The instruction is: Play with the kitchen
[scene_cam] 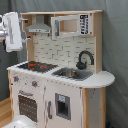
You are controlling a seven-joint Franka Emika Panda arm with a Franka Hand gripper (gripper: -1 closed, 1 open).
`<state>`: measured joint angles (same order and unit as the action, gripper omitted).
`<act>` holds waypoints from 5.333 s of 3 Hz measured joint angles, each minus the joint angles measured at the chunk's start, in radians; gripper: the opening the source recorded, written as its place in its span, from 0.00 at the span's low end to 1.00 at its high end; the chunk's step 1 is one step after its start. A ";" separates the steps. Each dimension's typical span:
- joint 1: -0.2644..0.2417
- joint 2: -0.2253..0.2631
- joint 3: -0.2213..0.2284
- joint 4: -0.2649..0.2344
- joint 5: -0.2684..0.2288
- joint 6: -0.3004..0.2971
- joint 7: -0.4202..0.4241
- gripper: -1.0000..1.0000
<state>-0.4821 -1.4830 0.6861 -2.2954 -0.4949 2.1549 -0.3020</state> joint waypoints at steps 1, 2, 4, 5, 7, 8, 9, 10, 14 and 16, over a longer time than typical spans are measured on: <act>-0.029 0.012 -0.011 -0.001 0.000 0.001 0.104 1.00; -0.062 0.015 -0.026 -0.008 0.000 0.009 0.204 1.00; -0.112 0.028 -0.037 -0.063 0.000 0.129 0.367 1.00; -0.137 0.028 -0.045 -0.094 0.001 0.201 0.429 1.00; -0.165 0.021 -0.099 -0.125 0.002 0.294 0.547 1.00; -0.165 0.021 -0.102 -0.126 0.002 0.294 0.548 0.00; -0.207 0.029 -0.105 -0.153 0.002 0.308 0.564 0.00; -0.275 0.048 -0.104 -0.175 0.002 0.379 0.564 0.00; -0.428 0.229 0.042 -0.036 0.008 0.583 0.642 0.00; -0.442 0.341 0.153 0.102 0.008 0.586 0.672 0.00</act>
<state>-0.9240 -1.1423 0.8387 -2.1933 -0.4870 2.7404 0.3696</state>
